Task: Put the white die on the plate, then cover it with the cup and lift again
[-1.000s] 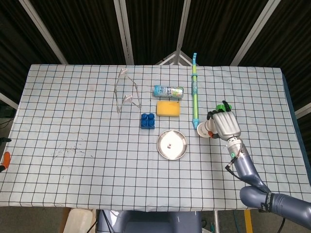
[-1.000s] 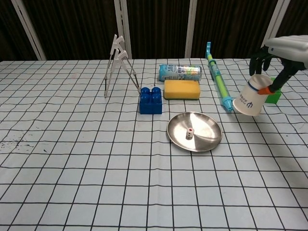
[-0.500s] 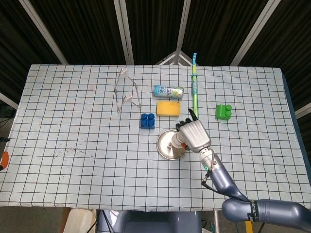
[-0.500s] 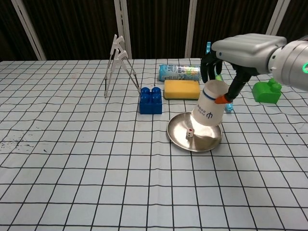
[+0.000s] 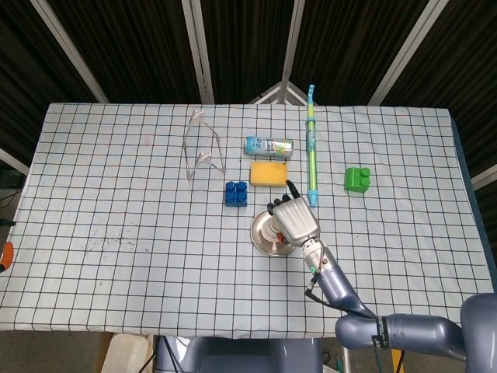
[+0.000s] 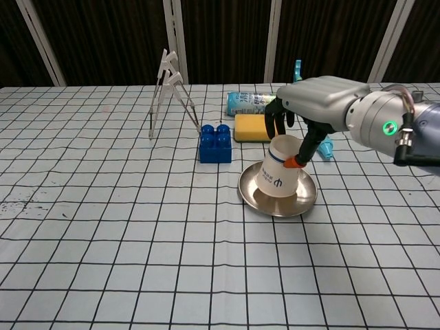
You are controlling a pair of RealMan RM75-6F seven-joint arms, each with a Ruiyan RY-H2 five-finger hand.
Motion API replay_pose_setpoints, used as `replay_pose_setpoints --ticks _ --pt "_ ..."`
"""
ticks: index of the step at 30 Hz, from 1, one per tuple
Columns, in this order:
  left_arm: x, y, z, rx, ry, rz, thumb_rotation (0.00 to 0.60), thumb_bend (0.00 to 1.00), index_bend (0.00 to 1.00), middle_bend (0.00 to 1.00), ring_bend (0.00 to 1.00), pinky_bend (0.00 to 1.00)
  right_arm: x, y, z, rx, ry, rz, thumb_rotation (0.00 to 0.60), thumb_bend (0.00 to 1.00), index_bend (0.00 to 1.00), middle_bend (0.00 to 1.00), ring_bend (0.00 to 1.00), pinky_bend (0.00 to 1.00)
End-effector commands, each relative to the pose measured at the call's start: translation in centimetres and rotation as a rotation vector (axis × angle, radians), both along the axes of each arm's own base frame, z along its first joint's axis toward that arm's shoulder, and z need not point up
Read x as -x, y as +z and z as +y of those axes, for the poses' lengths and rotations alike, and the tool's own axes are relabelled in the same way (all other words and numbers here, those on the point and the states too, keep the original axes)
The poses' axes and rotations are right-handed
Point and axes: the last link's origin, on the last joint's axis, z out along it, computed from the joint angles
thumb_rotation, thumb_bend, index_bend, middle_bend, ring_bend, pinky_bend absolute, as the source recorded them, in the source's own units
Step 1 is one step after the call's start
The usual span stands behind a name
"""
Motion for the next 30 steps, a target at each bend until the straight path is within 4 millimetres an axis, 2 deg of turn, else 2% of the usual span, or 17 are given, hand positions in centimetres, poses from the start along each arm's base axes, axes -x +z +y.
replay_pose_setpoints --ticks 1,10,24,30 --pt "0.0 0.0 0.0 -0.002 0.001 0.0 0.6 0.7 0.32 0.0 0.0 0.12 0.4 -0.6 -0.1 -0.015 -0.011 -0.004 0.6 0.4 0.47 0.55 0.34 0.0" --pt "0.0 -0.1 0.1 0.004 0.001 0.005 0.6 0.7 0.32 0.0 0.0 0.12 1.0 -1.5 -0.1 -0.034 -0.012 -0.013 0.6 0.4 0.47 0.55 0.34 0.0" --pt "0.0 -0.2 0.1 0.005 0.001 0.006 0.6 0.7 0.32 0.0 0.0 0.12 1.2 -1.8 -0.1 -0.038 -0.002 -0.015 0.6 0.4 0.47 0.55 0.34 0.0" --pt "0.0 -0.2 0.1 0.003 0.002 0.007 0.6 0.7 0.32 0.0 0.0 0.12 1.9 -1.7 -0.3 -0.047 -0.024 0.001 0.6 0.4 0.47 0.55 0.34 0.0"
